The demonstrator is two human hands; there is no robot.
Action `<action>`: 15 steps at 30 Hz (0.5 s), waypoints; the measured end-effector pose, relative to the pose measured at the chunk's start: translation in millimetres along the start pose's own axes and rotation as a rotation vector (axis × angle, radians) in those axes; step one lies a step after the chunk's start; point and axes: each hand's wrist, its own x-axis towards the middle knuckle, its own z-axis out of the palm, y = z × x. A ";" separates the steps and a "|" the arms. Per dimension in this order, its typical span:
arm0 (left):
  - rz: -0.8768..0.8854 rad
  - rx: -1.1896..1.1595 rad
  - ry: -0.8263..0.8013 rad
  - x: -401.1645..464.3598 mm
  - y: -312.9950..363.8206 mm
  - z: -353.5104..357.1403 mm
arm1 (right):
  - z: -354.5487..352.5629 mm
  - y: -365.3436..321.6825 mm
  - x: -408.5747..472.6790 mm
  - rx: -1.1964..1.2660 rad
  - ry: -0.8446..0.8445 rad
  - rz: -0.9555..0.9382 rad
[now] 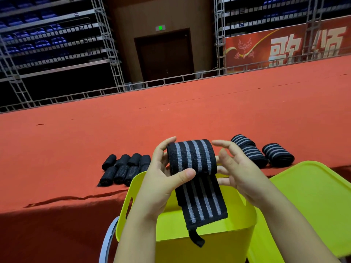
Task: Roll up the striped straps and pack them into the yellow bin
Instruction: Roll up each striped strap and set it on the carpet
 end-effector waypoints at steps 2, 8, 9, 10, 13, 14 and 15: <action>0.005 0.018 -0.028 -1.3 1.0 0.7 | 3.0 -1.8 0.0 -0.071 -0.040 -0.016; 0.015 0.092 -0.094 -5.6 -0.1 3.9 | 8.5 -2.3 3.8 -0.143 0.048 -0.090; 0.009 0.091 -0.088 -5.4 -0.6 3.9 | 8.5 -1.5 3.9 -0.137 0.055 -0.098; 0.000 0.093 -0.082 -5.2 -0.8 4.2 | 8.6 -1.3 3.5 -0.114 0.065 -0.105; -0.060 0.085 -0.063 -5.1 -0.8 3.7 | 7.1 -0.3 3.6 -0.016 0.085 -0.119; -0.089 0.070 -0.070 -5.4 -0.3 3.1 | 6.1 -0.7 3.4 0.019 0.080 -0.115; -0.117 0.058 -0.089 -5.7 -0.2 2.6 | 4.6 -0.4 3.7 0.049 0.070 -0.113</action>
